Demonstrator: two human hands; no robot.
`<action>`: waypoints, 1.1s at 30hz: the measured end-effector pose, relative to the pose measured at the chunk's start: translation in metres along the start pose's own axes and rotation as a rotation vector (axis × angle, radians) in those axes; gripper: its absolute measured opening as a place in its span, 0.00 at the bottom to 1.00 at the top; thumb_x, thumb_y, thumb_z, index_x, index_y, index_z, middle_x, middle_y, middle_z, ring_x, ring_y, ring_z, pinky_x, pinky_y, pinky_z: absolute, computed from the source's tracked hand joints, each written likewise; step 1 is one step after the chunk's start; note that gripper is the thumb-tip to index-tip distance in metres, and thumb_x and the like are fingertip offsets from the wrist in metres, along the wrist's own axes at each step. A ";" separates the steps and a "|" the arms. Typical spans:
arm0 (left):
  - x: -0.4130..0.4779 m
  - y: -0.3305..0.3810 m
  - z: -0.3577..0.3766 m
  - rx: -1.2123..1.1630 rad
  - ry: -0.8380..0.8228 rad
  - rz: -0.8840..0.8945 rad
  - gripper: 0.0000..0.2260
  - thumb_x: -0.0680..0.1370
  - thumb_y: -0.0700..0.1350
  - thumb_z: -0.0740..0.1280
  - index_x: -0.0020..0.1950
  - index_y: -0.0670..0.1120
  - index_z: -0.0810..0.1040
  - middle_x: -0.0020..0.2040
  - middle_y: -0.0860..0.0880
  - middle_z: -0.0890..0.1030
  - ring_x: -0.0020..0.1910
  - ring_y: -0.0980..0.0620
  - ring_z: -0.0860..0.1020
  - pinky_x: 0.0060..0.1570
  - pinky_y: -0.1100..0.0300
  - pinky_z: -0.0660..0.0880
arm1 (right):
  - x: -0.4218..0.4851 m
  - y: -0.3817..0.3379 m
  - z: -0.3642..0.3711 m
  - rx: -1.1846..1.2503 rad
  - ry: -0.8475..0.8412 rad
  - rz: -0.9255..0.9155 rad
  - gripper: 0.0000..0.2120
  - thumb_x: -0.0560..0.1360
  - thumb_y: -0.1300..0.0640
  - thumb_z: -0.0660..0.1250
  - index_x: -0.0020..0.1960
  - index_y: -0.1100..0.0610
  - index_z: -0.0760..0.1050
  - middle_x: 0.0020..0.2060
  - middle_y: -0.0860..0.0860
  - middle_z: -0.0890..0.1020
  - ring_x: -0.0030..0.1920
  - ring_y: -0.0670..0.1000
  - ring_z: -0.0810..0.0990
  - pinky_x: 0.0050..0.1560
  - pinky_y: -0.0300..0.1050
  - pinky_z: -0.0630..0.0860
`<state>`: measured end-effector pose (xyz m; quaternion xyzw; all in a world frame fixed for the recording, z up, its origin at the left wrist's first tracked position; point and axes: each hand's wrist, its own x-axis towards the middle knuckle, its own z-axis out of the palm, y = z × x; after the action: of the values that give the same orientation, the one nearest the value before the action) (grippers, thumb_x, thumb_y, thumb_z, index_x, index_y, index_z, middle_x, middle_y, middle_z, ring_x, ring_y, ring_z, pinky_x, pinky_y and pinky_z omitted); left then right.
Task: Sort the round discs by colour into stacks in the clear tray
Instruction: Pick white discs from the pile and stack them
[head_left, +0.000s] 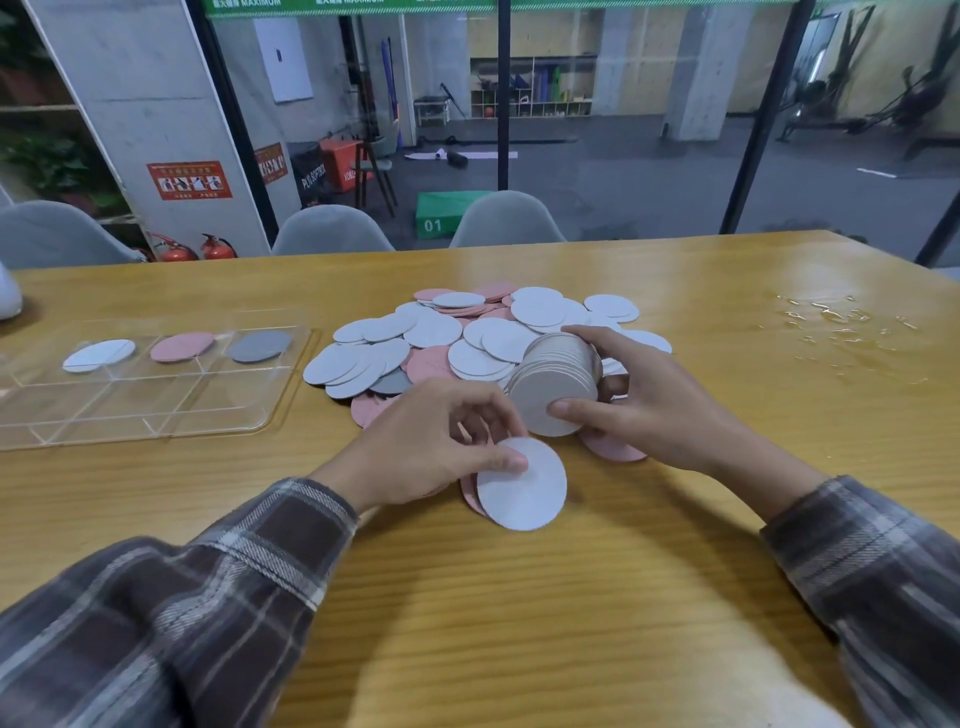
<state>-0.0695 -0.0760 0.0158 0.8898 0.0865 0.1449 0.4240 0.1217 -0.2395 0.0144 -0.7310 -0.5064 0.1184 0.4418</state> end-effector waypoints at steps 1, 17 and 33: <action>0.001 -0.001 -0.001 -0.039 0.043 -0.005 0.07 0.72 0.43 0.81 0.46 0.49 0.84 0.42 0.51 0.85 0.40 0.51 0.81 0.42 0.55 0.79 | 0.000 -0.001 -0.001 0.013 -0.007 0.001 0.33 0.72 0.50 0.79 0.72 0.43 0.70 0.61 0.42 0.80 0.49 0.50 0.86 0.54 0.56 0.82; 0.007 -0.005 0.014 0.044 0.425 0.039 0.10 0.73 0.44 0.80 0.44 0.46 0.79 0.39 0.53 0.82 0.37 0.58 0.82 0.38 0.66 0.78 | -0.004 -0.008 -0.008 0.143 -0.149 0.020 0.30 0.74 0.68 0.72 0.69 0.42 0.72 0.56 0.43 0.82 0.48 0.52 0.87 0.52 0.52 0.83; 0.007 -0.006 0.020 0.198 0.238 0.075 0.33 0.78 0.55 0.74 0.81 0.52 0.66 0.73 0.58 0.74 0.72 0.65 0.70 0.68 0.74 0.64 | -0.012 -0.007 0.001 0.164 -0.119 -0.034 0.31 0.74 0.59 0.77 0.72 0.47 0.70 0.59 0.48 0.81 0.44 0.51 0.83 0.35 0.38 0.75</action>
<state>-0.0567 -0.0849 0.0009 0.9063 0.1168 0.2557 0.3154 0.1111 -0.2489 0.0158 -0.6752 -0.5328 0.1954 0.4713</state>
